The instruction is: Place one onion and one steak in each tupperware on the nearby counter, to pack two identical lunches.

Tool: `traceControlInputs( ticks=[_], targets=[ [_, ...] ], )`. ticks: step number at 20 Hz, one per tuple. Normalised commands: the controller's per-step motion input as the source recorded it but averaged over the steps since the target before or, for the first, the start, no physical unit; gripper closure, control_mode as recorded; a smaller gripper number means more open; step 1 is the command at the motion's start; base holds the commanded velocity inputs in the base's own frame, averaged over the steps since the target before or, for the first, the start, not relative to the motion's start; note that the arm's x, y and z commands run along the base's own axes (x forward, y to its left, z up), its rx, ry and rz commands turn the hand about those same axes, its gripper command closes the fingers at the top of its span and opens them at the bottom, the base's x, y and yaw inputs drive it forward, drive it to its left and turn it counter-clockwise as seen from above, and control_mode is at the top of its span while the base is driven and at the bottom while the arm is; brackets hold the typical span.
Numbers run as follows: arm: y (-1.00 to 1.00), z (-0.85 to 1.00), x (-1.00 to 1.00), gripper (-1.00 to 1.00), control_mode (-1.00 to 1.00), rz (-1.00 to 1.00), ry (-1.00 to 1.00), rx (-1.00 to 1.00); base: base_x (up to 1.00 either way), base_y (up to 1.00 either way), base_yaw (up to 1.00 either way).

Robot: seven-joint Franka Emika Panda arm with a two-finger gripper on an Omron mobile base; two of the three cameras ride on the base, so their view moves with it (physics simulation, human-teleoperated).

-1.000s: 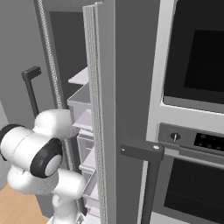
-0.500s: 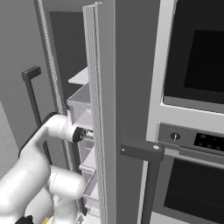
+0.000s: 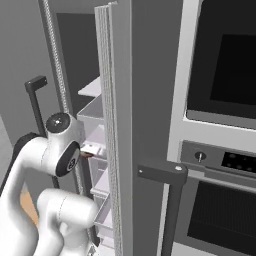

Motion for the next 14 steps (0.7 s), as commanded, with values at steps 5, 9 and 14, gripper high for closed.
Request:
traceControlInputs(
  ticks=[5,9,14],
  targets=[
    [0.00,0.84,-1.00,1.00,-1.00,0.00,-0.04,0.00,0.00,0.00,0.00],
    [0.03,0.14,-1.00,1.00,-1.00,0.01,0.00,-0.02,0.00,0.00,0.00],
    [0.03,-0.05,-0.20,1.00,1.00,0.01,0.00,-0.01,-0.80,0.17,0.05]
  ],
)
